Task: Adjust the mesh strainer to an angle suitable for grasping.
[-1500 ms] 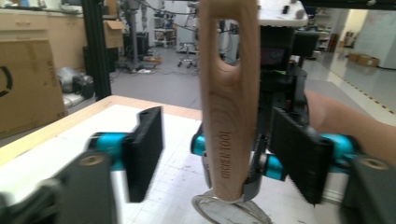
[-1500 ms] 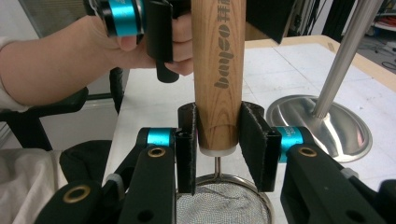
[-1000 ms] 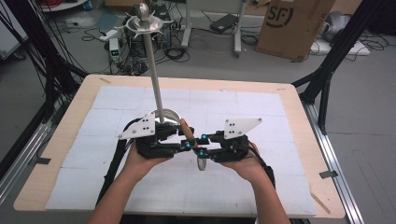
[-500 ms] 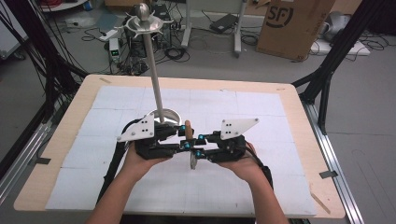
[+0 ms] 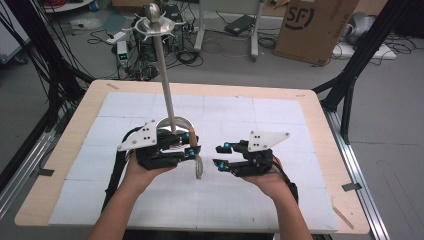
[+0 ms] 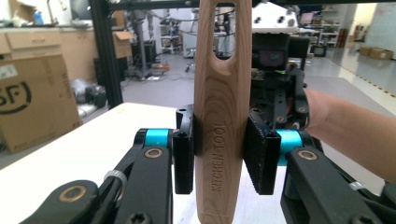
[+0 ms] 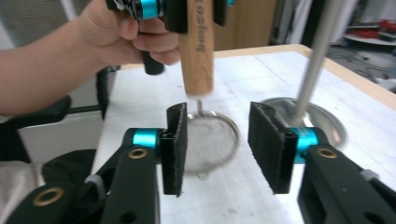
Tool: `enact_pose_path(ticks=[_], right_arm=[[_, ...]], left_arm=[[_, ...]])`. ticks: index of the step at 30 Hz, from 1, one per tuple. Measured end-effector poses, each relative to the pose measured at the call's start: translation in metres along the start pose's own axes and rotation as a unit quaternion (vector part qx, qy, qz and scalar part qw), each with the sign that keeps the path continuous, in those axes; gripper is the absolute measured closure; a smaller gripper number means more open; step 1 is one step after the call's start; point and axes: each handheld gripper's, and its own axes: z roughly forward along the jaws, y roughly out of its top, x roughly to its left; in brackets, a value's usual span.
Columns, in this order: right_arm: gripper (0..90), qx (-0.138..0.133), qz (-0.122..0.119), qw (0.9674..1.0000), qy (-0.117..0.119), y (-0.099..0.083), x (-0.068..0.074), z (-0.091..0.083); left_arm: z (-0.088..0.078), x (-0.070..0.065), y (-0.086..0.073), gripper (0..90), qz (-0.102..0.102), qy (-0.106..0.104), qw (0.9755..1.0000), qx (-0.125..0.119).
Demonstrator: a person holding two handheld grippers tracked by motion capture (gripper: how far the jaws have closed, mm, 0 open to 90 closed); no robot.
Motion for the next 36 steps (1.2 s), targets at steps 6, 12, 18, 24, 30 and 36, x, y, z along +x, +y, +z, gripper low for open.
enact_pose_path(ticks=[6, 12, 18, 24, 30, 36], right_arm=[[55.0, 0.003, 0.017, 0.9996, -0.025, -0.018, -0.004, -0.014], [51.2, -0.007, 0.027, 0.9981, -0.055, -0.028, -0.010, -0.028], [48.2, -0.015, 0.045, 0.9959, -0.078, -0.036, -0.018, -0.039], [45.2, -0.018, 0.049, 0.9949, -0.086, -0.036, -0.021, -0.040], [40.5, -0.019, 0.046, 0.9939, -0.098, -0.032, -0.025, -0.037], [37.5, -0.017, 0.050, 0.9926, -0.110, -0.032, -0.026, -0.037]], left_arm=[[-0.013, 0.006, -0.002, 67.4, 0.002, 0.017, 0.9997, 0.015], [-0.027, 0.012, 0.000, 67.4, 0.003, 0.033, 0.9993, 0.018], [-0.040, 0.018, 0.002, 67.4, -0.001, 0.045, 0.9989, 0.016], [-0.048, 0.020, 0.004, 67.4, -0.004, 0.055, 0.9984, 0.012], [-0.057, 0.021, 0.007, 67.4, -0.006, 0.058, 0.9983, 0.005], [-0.065, 0.025, 0.008, 67.3, -0.007, 0.064, 0.9979, 0.002]])
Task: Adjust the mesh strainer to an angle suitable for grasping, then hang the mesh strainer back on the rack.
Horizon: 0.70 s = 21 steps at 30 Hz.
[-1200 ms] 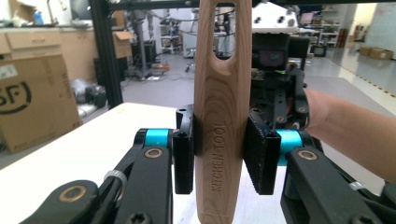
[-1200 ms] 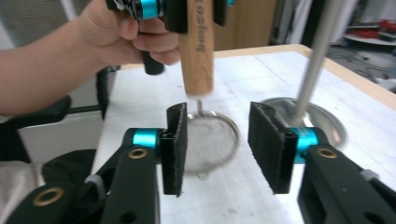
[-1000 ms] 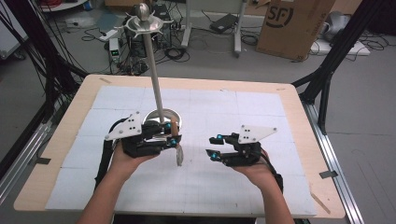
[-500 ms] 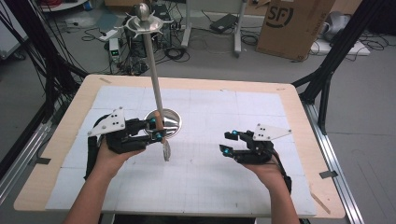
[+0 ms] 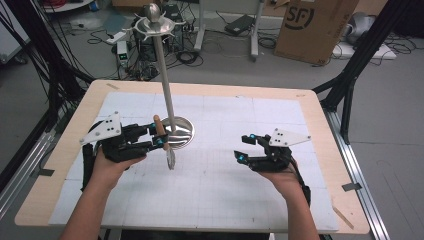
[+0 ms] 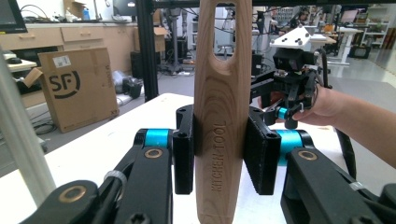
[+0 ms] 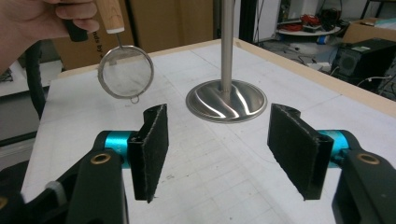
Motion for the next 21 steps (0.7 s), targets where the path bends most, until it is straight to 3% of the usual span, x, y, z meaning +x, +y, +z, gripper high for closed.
enact_pose_path(ticks=[10, 21], right_arm=[[32.8, -0.003, 0.004, 0.9999, -0.010, 0.000, 0.000, -0.003], [31.1, 0.013, 0.008, 0.9998, -0.012, -0.005, 0.004, -0.005]], left_arm=[[-0.002, 0.003, 0.004, 67.4, -0.003, 0.008, 0.9999, -0.005], [-0.013, 0.018, 0.032, 67.3, 0.004, 0.021, 0.9997, -0.011]])
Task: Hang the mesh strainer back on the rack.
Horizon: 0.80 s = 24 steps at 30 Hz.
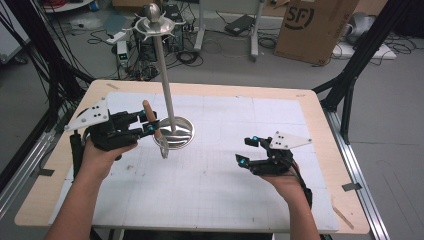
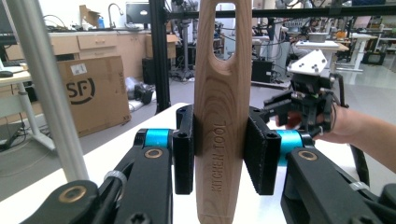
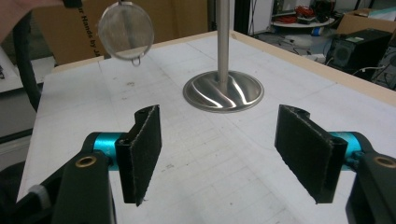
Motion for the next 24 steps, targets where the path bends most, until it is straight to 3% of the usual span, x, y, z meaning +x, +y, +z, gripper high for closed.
enact_pose_path(ticks=[3, 14, 24], right_arm=[[30.8, 0.001, 0.000, 1.0000, -0.003, -0.001, 0.000, 0.000], [30.9, 0.004, -0.004, 1.0000, -0.002, -0.001, 0.002, 0.002], [30.9, -0.001, -0.002, 1.0000, -0.004, -0.001, 0.001, 0.000]], left_arm=[[-0.001, 0.005, 0.009, 67.3, -0.005, -0.001, 1.0000, -0.002], [-0.004, 0.017, 0.051, 67.4, 0.019, 0.004, 0.9998, 0.003], [-0.011, 0.040, 0.073, 67.3, 0.024, 0.021, 0.9995, 0.007]])
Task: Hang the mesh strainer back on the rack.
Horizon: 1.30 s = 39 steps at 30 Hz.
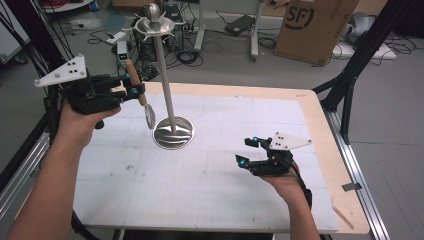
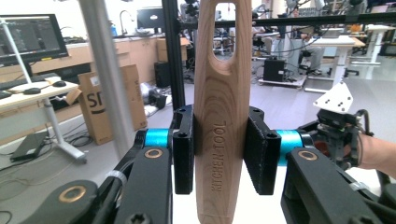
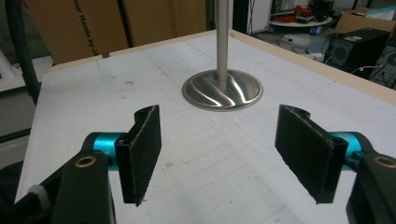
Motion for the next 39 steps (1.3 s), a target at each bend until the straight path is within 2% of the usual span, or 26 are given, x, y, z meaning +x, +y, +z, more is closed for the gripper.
enact_pose_path(ticks=[9, 15, 22, 28, 39], right_arm=[[31.0, 0.001, 0.001, 1.0000, 0.000, 0.001, 0.002, -0.001], [31.2, -0.001, -0.001, 1.0000, -0.001, 0.003, 0.003, -0.001], [31.3, -0.001, -0.001, 1.0000, 0.001, 0.002, 0.002, -0.002], [31.3, -0.002, 0.003, 1.0000, -0.001, 0.002, 0.001, -0.004], [31.3, -0.001, 0.004, 1.0000, -0.005, 0.001, 0.000, -0.004]], left_arm=[[-0.006, 0.018, 0.019, 67.3, 0.001, 0.013, 0.9999, 0.005], [-0.005, 0.029, 0.030, 67.3, 0.006, 0.022, 0.9996, 0.015], [0.002, 0.043, 0.031, 67.3, 0.007, 0.042, 0.9988, 0.023], [0.001, 0.051, 0.035, 67.3, 0.006, 0.055, 0.9980, 0.031], [0.007, 0.057, 0.039, 67.3, 0.009, 0.076, 0.9960, 0.047]])
